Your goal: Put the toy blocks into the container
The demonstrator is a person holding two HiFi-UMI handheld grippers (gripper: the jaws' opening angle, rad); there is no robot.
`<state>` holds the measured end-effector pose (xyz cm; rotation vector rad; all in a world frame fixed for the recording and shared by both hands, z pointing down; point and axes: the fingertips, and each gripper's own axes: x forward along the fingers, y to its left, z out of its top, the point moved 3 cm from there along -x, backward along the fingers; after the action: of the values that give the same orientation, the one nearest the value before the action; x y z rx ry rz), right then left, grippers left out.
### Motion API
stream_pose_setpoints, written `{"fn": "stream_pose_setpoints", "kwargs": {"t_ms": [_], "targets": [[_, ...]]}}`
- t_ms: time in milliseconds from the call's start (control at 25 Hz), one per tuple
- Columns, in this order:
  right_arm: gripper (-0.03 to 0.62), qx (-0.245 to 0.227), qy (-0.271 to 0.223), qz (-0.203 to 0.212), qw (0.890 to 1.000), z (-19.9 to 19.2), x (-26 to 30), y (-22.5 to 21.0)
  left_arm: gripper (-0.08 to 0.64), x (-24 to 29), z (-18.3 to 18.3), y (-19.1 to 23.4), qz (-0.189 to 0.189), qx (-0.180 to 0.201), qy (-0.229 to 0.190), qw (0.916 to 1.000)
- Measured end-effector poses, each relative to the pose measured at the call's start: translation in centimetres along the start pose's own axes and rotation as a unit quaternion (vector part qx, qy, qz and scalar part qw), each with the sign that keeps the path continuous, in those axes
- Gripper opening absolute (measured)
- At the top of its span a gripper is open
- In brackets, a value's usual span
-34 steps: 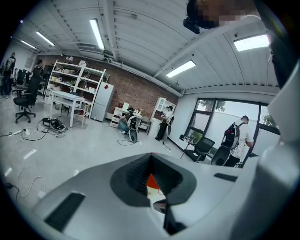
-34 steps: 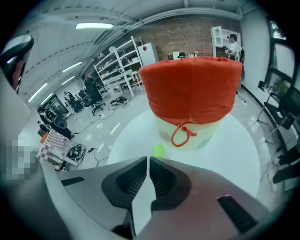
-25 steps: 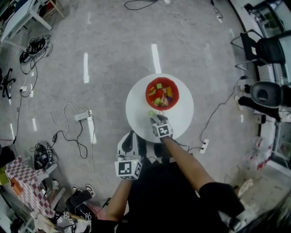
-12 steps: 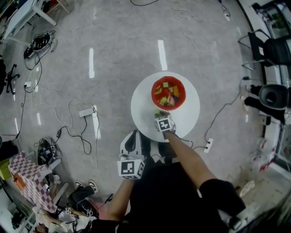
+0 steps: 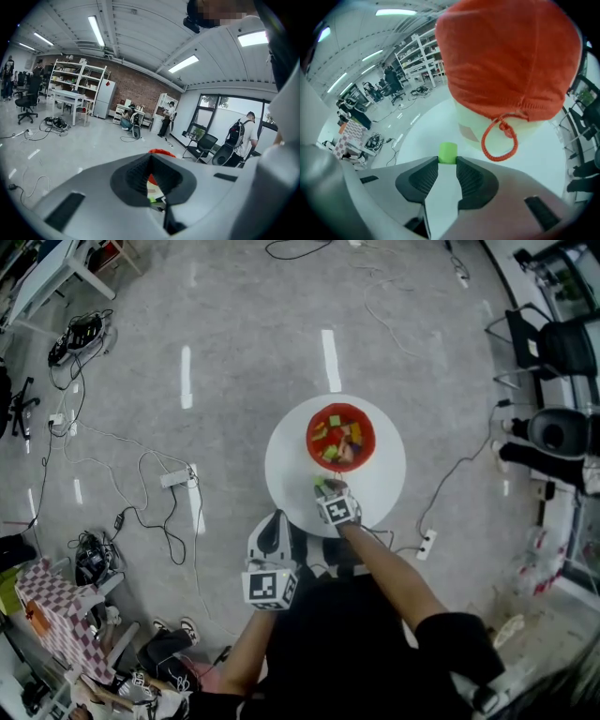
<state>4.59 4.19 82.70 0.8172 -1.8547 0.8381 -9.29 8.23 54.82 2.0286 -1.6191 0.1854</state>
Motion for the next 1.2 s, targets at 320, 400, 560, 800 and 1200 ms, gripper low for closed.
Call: {"fn": "stream_pose_setpoints", "kwargs": {"t_ms": [320, 400, 560, 800, 1200], "targets": [[0.12, -0.065, -0.115, 0.036, 0.991, 4.5, -9.2, 1.8, -0.012, 0.7, 0.7, -1.2, 0.0, -0.001, -0.011, 0.9999], [0.12, -0.061, -0.163, 0.034, 0.984, 6.4, -11.8, 1.4, -0.012, 0.8, 0.6, -1.6, -0.002, 0.007, -0.014, 0.9999], [0.12, -0.049, -0.213, -0.005, 0.976, 9.3, -14.7, -1.5, -0.012, 0.8, 0.6, -2.4, -0.003, 0.019, -0.012, 0.9997], [0.12, -0.008, -0.176, -0.045, 0.983, 9.8, -13.3, -5.9, -0.012, 1.0, 1.7, -3.6, -0.011, 0.033, -0.029, 0.999], [0.12, 0.001, -0.179, -0.032, 0.983, 9.6, -14.3, -6.1, -0.012, 0.9, 2.3, -4.8, -0.012, 0.022, -0.036, 0.999]]}}
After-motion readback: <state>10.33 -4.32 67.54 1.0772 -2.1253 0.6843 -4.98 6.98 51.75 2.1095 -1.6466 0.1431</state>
